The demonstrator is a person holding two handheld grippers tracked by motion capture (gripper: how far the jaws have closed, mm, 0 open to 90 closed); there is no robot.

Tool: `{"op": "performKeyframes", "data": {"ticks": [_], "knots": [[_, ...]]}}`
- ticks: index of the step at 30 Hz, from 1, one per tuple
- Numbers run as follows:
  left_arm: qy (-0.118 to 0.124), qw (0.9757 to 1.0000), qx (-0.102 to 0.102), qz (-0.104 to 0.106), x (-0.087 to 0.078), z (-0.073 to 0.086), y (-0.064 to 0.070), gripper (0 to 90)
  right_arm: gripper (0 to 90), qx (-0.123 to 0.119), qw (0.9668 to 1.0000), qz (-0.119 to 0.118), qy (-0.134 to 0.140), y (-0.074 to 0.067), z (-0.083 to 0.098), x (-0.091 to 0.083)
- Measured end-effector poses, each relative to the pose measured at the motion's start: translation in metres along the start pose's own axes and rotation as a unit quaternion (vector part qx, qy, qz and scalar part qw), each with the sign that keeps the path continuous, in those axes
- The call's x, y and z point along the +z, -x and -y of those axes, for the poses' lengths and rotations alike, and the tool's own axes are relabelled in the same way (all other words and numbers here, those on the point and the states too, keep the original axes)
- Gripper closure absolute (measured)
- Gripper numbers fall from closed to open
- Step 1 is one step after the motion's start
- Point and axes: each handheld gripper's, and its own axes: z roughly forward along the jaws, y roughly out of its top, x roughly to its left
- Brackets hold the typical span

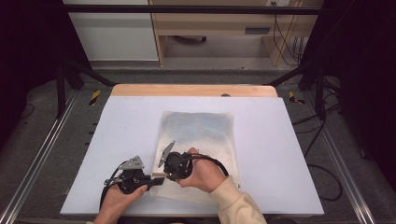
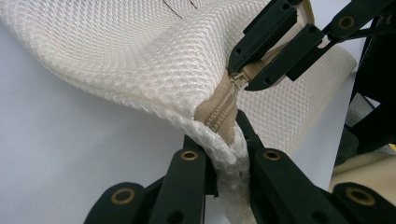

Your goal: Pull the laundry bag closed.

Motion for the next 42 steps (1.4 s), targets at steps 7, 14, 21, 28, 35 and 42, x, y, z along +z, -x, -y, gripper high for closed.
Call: {"op": "performKeyframes", "data": {"ticks": [7,14,21,28,35,42], "knots": [[0.001,1.0000,0.002,0.002,0.000,-0.001,0.001,85.0,82.0,0.002,1.0000,-0.002,-0.002,0.002,0.002,-0.001],[0.004,1.0000,0.004,0.004,-0.001,-0.001,0.001,85.1,82.0,0.003,1.0000,-0.001,-0.002,0.002,0.005,-0.004],[0.005,1.0000,0.005,0.005,-0.001,-0.002,0.002,85.1,82.0,0.006,1.0000,-0.001,-0.002,0.003,0.005,-0.005],[0.007,0.9999,0.004,0.006,-0.001,-0.002,0.002,85.0,82.0,0.009,0.9999,0.002,-0.004,0.004,0.008,-0.007],[0.007,0.9999,0.004,0.006,-0.001,-0.002,0.002,85.1,82.0,0.011,0.9999,0.004,-0.008,0.006,0.010,-0.008],[0.007,0.9999,0.004,0.006,-0.001,-0.002,0.002,85.1,82.0,0.016,0.9998,0.001,-0.008,0.006,0.011,-0.009]]}}
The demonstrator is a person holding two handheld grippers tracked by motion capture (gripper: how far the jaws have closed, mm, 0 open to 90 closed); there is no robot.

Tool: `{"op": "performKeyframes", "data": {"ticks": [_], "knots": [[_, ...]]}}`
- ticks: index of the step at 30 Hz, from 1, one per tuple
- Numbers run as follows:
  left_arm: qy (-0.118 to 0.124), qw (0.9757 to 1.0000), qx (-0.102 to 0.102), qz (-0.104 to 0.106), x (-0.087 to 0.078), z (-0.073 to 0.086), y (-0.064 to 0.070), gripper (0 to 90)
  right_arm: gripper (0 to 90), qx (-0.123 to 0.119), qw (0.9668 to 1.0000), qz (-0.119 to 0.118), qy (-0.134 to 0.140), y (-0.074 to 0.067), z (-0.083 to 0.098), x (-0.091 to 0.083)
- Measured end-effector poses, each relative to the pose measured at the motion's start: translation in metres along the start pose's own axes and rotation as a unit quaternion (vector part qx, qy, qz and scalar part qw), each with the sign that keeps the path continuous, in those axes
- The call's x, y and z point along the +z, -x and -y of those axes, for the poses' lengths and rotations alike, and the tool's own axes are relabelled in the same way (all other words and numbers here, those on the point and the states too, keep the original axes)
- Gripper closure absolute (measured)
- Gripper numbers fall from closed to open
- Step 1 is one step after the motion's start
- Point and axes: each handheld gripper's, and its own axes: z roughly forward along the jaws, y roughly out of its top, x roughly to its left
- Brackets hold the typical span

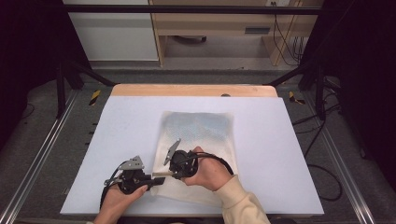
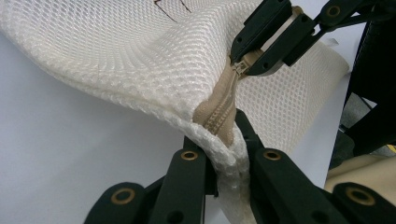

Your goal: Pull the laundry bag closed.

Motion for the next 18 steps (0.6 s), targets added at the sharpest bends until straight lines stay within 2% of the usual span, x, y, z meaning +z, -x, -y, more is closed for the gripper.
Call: {"op": "performKeyframes", "data": {"ticks": [18], "knots": [[0.000,1.0000,-0.001,0.002,0.0012,0.0004,0.0009,85.0,82.0,0.000,1.0000,0.000,-0.002,0.0018,0.0048,-0.0012]]}}
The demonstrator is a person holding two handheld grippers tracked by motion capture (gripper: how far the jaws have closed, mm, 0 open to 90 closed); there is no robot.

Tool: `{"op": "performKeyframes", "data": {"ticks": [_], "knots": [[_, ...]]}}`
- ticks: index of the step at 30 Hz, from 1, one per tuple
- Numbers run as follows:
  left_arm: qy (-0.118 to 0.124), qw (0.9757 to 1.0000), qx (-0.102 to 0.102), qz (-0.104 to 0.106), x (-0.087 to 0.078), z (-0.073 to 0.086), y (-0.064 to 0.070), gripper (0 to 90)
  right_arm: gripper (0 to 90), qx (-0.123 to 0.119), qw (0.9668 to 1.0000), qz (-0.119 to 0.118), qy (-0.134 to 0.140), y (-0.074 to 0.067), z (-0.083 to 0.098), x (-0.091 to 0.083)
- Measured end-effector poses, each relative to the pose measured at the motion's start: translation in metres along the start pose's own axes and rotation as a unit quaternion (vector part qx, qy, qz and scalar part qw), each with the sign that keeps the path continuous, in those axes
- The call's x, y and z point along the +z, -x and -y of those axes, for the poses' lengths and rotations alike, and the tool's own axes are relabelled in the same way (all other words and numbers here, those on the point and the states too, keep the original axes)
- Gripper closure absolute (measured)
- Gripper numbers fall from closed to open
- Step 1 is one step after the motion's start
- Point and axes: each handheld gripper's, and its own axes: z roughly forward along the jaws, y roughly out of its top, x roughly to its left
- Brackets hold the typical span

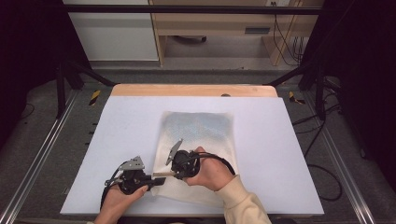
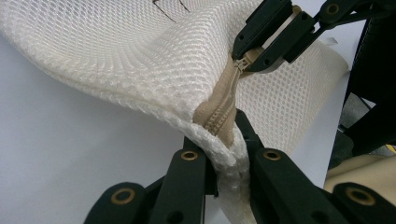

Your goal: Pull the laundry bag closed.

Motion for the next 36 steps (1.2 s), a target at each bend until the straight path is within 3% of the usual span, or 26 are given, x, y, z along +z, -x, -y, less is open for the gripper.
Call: {"op": "performKeyframes", "data": {"ticks": [22,36], "knots": [[0.004,1.0000,0.003,0.000,0.000,-0.001,0.002,85.0,82.0,0.008,0.9999,0.005,-0.005,0.004,0.006,-0.005],[-0.002,0.9999,0.010,-0.007,0.012,-0.001,0.009,85.1,82.0,0.011,0.9998,0.012,-0.012,0.005,0.012,-0.007]]}}
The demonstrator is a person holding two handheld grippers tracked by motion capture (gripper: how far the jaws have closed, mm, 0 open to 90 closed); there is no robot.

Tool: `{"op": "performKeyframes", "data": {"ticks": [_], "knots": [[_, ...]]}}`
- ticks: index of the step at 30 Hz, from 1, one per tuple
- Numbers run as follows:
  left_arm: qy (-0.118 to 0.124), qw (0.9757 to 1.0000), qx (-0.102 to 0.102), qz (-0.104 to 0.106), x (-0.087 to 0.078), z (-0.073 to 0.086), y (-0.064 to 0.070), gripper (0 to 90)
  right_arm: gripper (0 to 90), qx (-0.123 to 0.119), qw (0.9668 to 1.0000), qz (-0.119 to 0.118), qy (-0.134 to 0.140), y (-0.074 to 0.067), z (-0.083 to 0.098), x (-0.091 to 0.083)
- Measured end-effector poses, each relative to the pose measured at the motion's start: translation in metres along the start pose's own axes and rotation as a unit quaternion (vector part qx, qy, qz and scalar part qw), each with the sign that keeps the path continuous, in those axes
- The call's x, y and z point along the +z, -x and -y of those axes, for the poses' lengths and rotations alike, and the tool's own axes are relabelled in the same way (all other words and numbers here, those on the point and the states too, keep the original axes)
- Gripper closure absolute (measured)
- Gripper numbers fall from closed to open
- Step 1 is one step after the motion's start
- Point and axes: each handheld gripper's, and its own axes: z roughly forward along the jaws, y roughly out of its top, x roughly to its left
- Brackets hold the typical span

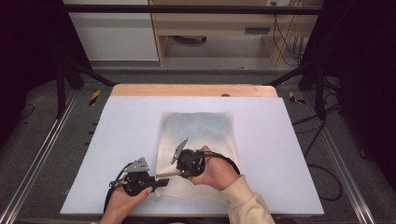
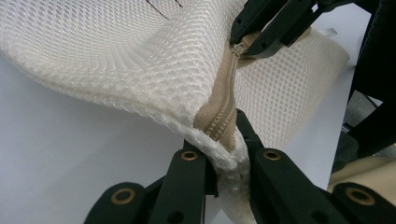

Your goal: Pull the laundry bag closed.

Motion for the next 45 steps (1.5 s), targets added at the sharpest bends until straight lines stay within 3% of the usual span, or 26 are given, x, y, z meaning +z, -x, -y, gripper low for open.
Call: {"op": "performKeyframes", "data": {"ticks": [45], "knots": [[-0.003,1.0000,0.009,-0.002,0.0031,-0.0007,0.0030,85.1,82.0,0.003,1.0000,-0.004,0.001,-0.0010,0.0075,-0.0028]]}}
